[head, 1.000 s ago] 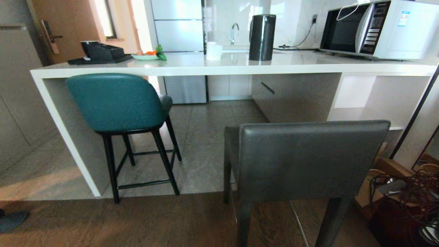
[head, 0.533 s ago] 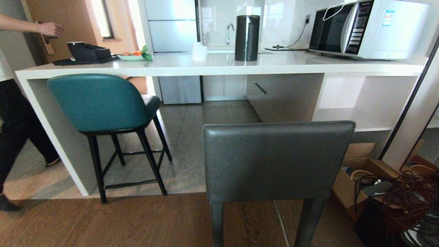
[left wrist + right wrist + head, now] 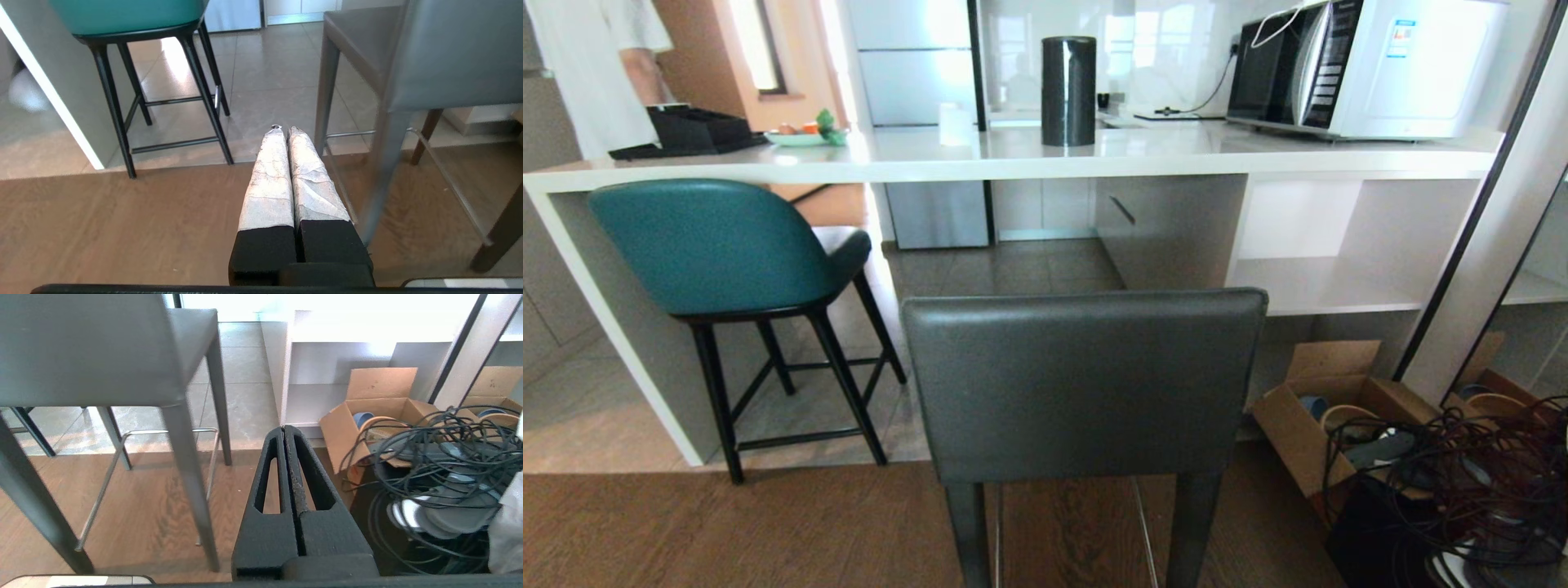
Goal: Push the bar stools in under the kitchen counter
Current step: Push the gray chair back under the dining table
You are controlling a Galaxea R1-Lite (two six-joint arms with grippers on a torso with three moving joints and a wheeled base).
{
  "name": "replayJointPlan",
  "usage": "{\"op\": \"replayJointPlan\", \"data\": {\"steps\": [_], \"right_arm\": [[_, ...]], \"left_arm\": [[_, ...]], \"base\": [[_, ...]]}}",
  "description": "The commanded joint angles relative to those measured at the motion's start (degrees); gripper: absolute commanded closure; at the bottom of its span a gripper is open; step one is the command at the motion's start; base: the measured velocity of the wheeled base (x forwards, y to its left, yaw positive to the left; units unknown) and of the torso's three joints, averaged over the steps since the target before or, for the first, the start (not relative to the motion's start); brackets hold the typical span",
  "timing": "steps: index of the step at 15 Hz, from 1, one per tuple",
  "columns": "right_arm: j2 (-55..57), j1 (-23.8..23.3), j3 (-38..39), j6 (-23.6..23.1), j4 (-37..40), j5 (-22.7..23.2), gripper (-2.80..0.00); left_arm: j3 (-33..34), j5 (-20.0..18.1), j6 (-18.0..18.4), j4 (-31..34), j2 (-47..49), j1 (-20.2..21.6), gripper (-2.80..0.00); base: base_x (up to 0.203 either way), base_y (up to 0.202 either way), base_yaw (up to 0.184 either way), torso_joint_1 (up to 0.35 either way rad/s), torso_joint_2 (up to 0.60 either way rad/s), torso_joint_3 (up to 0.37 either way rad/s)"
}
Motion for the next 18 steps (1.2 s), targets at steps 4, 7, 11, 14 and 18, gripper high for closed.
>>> {"op": "replayJointPlan", "data": {"steps": [4, 7, 11, 14, 18], "right_arm": [[0.1, 0.0, 0.3, 0.0, 0.0, 0.1, 0.00], [0.1, 0.0, -0.5, 1.3, -2.7, 0.8, 0.00], [8.4, 0.2, -8.8, 2.9, -0.2, 7.2, 0.00], [25.4, 0.4, -15.1, 6.8, -5.9, 9.6, 0.00], [52.4, 1.6, -21.7, 8.3, -23.2, 10.6, 0.00]], "left_arm": [[0.2, 0.8, -2.6, 0.0, 0.1, 0.0, 0.00], [-0.4, 0.4, -1.4, 0.0, 0.0, 0.0, 0.00], [-10.8, -3.7, -3.0, 0.9, 11.7, 0.0, 0.00], [-17.0, -5.6, -3.6, -8.4, 32.2, -0.1, 0.00], [-21.7, -6.6, -4.0, -26.5, 58.4, -4.9, 0.00]], "base": [[0.000, -0.028, 0.001, 0.000, 0.00, 0.002], [0.000, 0.000, 0.000, 0.000, 0.00, 0.000], [0.000, 0.000, 0.000, 0.000, 0.00, 0.000], [0.000, 0.000, 0.000, 0.000, 0.00, 0.000], [0.000, 0.000, 0.000, 0.000, 0.00, 0.000]]}}
